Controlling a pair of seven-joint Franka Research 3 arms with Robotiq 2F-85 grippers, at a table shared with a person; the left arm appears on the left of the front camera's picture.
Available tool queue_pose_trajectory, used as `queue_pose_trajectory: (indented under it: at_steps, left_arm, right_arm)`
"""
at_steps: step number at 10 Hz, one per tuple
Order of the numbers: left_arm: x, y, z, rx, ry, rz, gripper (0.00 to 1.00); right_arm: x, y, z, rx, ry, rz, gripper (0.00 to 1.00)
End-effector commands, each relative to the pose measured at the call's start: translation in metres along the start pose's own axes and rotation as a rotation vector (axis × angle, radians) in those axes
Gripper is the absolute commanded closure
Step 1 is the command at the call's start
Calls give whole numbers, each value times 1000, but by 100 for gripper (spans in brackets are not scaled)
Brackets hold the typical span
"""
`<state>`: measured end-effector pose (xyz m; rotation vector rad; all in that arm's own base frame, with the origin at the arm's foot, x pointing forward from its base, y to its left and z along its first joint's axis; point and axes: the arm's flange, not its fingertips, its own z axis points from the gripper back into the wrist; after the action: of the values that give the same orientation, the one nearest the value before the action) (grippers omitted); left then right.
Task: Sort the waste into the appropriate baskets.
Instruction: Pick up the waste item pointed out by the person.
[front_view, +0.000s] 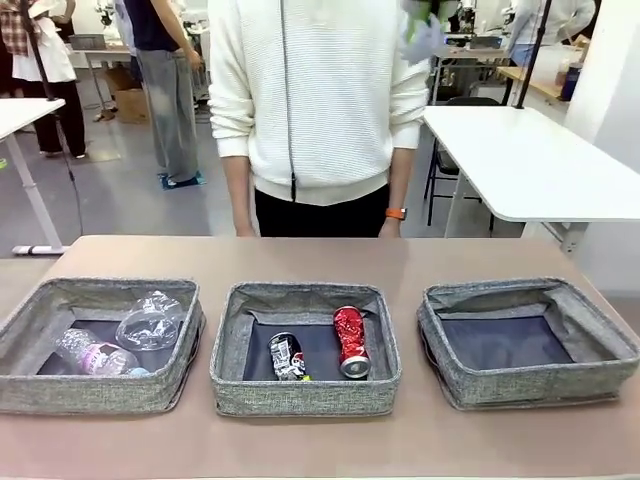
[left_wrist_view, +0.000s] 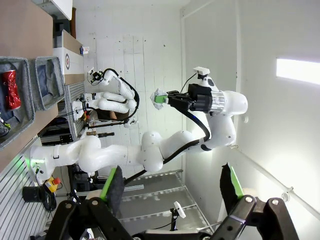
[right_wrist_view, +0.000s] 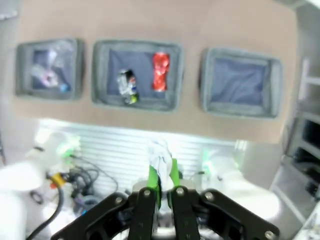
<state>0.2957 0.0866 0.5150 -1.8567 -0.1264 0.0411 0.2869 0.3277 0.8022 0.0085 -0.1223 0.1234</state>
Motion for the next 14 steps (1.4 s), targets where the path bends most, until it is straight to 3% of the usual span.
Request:
queue_pose_trajectory:
  at_steps: [1, 2, 4, 10, 12, 14]
  left_arm:
    - [-2, -4, -4, -18, -5, -4, 0]
    - [-2, -4, -4, -18, -5, -4, 0]
    - [-2, -4, -4, -18, -5, -4, 0]
    - [-2, -4, -4, -18, -5, -4, 0]
    - [-2, -4, -4, -18, -5, -4, 0]
    - [-2, -4, -4, -18, -5, -4, 0]
  right_arm:
    - [31, 83, 18, -93, 44, 23, 92]
    - [32, 115, 11, -110, 29, 52, 92]
    - [41, 140, -9, -99, 27, 103, 92]
    - [44, 124, -9, -106, -5, 115, 92]
    - [39, 114, -6, -205, -83, 164, 92]
    - [40, 105, 3, -105, -55, 112, 92]
